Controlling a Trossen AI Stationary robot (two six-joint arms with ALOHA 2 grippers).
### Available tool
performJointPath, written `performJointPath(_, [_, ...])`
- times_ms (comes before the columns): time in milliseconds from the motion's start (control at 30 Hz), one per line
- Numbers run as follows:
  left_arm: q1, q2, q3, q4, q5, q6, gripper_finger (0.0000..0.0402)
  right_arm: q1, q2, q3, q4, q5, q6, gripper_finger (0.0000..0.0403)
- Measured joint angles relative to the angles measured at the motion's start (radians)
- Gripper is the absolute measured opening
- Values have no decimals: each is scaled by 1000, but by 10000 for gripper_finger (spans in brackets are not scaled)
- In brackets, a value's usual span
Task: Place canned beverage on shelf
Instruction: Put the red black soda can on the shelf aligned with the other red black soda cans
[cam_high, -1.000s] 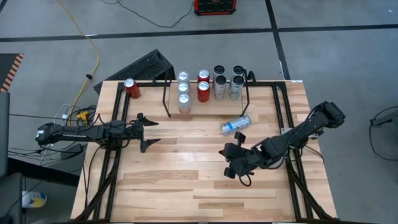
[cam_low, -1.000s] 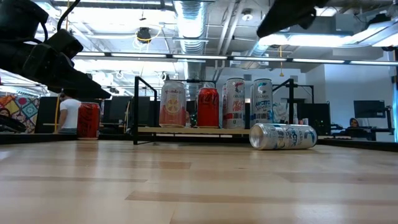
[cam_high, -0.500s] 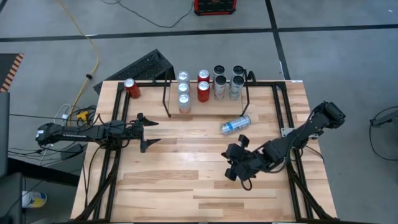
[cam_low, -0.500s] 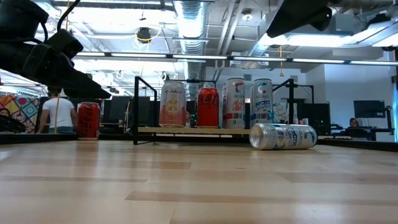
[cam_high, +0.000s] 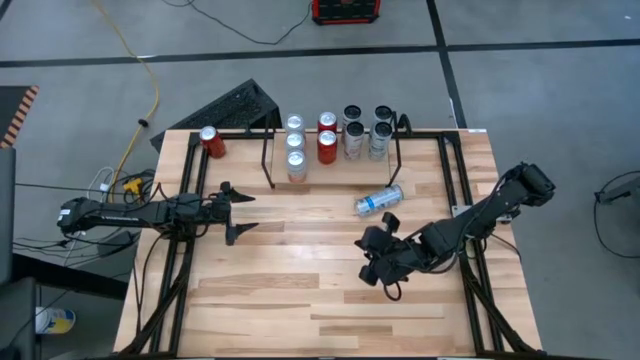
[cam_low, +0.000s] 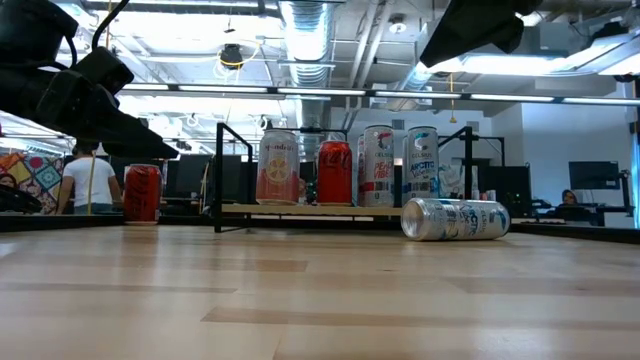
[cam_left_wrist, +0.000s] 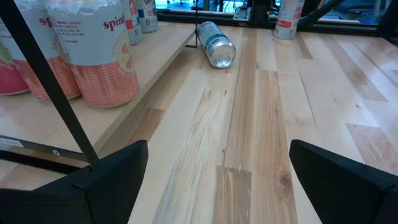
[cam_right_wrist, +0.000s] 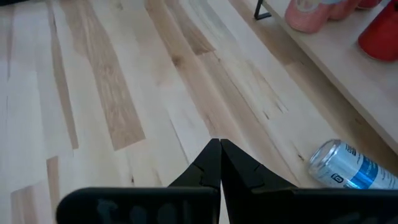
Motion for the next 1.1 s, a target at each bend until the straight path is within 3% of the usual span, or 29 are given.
performJointPath(1100, [0, 0, 0, 0, 0, 0, 377, -79, 0, 0, 77, -4, -36, 28])
